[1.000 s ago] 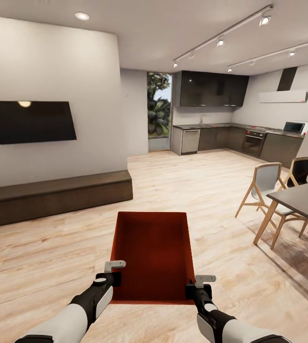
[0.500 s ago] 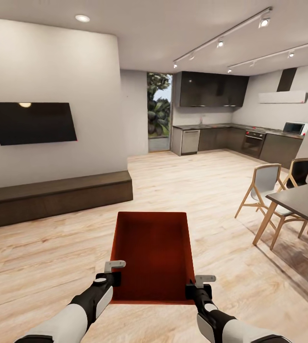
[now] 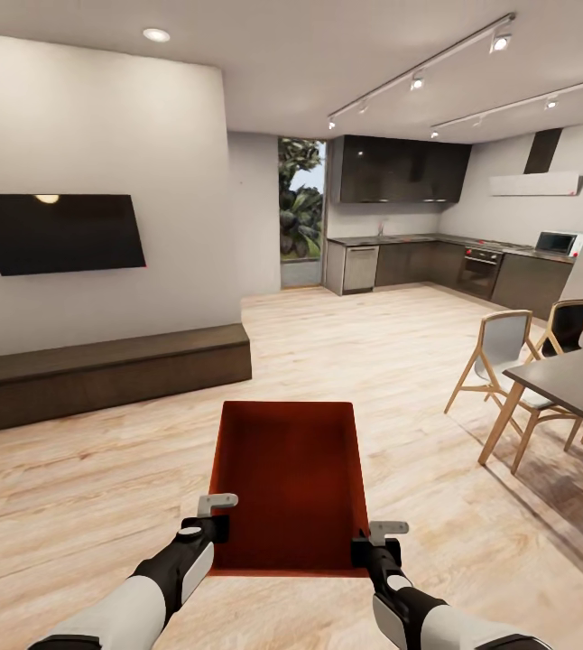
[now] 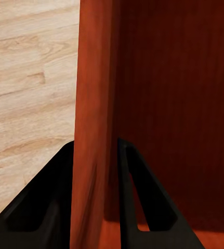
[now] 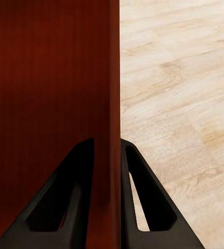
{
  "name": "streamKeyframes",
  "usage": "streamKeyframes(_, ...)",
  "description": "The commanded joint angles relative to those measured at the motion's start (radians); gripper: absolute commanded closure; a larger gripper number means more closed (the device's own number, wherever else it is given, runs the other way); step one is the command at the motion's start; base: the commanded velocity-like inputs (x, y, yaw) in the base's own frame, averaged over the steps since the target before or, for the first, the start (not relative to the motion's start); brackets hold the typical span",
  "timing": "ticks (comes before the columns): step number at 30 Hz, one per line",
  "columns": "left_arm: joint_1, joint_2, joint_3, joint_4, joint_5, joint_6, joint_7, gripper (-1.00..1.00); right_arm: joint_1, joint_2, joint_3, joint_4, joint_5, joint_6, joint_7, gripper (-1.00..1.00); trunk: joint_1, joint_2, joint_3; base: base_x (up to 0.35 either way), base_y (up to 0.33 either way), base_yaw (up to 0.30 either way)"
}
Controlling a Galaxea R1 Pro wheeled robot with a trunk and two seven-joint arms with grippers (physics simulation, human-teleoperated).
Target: Move the two storage containers from the living room to the garage. In the garage, place one container on the floor and stack the other container on top of it (either order is fine).
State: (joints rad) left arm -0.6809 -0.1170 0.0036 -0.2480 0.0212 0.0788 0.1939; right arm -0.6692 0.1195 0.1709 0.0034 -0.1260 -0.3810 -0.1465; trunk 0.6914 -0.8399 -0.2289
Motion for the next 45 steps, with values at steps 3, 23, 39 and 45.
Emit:
streamKeyframes(3,0.000,-0.001,0.029,-0.004,-0.015,0.007,0.010,1.00,-0.001,0.000,-0.033,0.001,-0.031,-0.007,-0.007,1.00,0.000,-0.001,-0.001,0.000,0.000,0.000)
streamKeyframes(23,0.000,-0.001,0.029,-0.004,-0.015,0.006,0.010,1.00,-0.001,-0.001,-0.033,0.001,-0.029,-0.010,-0.007,1.00,0.000,-0.001,0.011,0.000,0.000,0.000)
streamKeyframes(39,0.000,-0.001,0.029,-0.004,-0.015,0.006,0.010,1.00,-0.001,-0.002,-0.033,0.001,-0.029,-0.010,-0.007,1.00,0.000,-0.001,0.036,0.000,0.000,0.000)
streamKeyframes(45,0.000,-0.001,0.029,-0.003,-0.015,0.007,0.010,1.00,-0.001,-0.003,-0.033,0.001,-0.029,-0.010,-0.007,1.00,0.000,-0.001,0.046,0.000,0.000,0.000)
